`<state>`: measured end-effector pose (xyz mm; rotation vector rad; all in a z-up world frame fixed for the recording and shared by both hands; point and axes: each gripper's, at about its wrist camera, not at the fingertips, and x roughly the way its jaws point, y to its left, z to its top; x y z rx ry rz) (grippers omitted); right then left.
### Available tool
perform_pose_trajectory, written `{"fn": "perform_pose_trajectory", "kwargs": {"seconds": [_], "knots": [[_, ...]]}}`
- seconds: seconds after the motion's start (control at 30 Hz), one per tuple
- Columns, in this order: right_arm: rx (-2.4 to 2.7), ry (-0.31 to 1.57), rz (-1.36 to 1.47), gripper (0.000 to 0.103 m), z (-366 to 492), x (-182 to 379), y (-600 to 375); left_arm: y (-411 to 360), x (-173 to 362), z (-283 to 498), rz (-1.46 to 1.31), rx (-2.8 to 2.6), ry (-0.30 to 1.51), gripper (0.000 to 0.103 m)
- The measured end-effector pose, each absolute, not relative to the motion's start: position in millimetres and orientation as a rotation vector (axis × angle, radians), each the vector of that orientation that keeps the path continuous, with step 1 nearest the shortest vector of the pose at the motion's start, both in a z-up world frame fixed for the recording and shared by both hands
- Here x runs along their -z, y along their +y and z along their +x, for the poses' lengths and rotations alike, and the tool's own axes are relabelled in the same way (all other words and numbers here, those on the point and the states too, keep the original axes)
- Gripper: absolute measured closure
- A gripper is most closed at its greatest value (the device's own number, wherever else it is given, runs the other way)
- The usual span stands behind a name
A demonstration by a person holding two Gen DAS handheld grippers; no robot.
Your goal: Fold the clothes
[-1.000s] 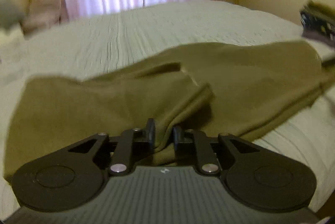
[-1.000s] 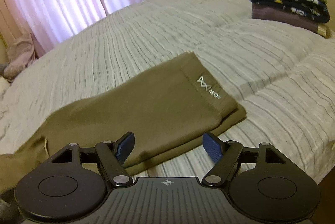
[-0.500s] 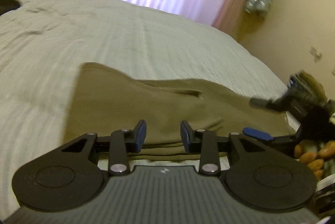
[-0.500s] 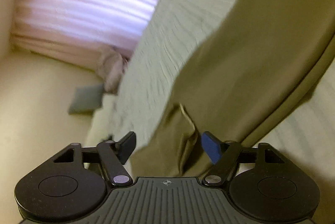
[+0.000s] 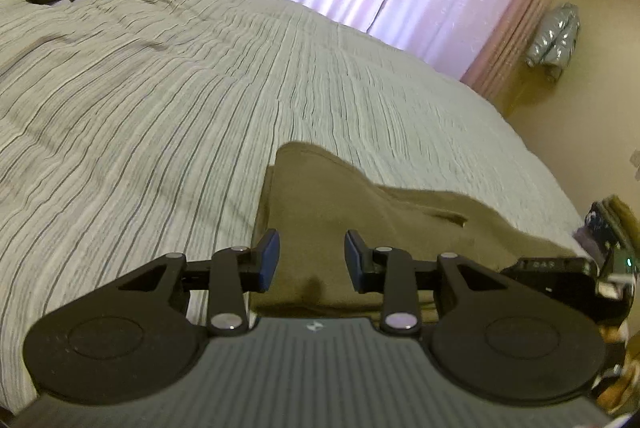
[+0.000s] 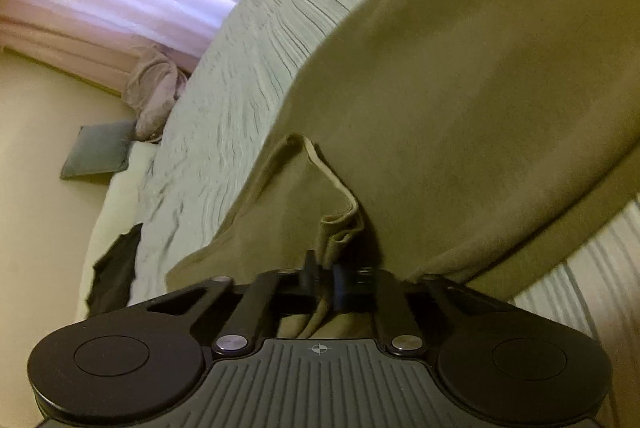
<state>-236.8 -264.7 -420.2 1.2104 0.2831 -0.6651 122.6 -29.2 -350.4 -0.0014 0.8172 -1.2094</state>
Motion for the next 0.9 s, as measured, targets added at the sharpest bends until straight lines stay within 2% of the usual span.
{"fn": "perform_pose_trajectory", "kwargs": {"seconds": [0.1,0.27,0.37,0.53,0.8,0.9], "knots": [[0.649,0.165,0.989,0.099,-252.6,390.0,-255.2,-36.3,335.2,119.1,-0.001,1.243,0.781,0.074],[0.810,-0.005,0.717,0.099,-332.5,342.3,-252.6,-72.3,327.6,98.0,0.044,1.353,0.758,0.073],[0.989,0.021,0.717,0.099,-383.3,355.1,-272.9,-100.5,336.7,79.7,0.101,1.404,0.783,0.073],[1.067,0.059,0.983,0.099,-431.5,414.4,-311.8,-132.6,352.9,55.1,0.161,1.414,0.836,0.074],[1.024,-0.025,0.625,0.099,-425.5,359.6,-283.2,-135.7,353.5,52.1,0.178,1.402,0.832,0.074],[1.143,0.023,0.701,0.099,-449.4,383.4,-292.5,-138.3,359.2,50.9,0.193,1.402,0.847,0.074]]}}
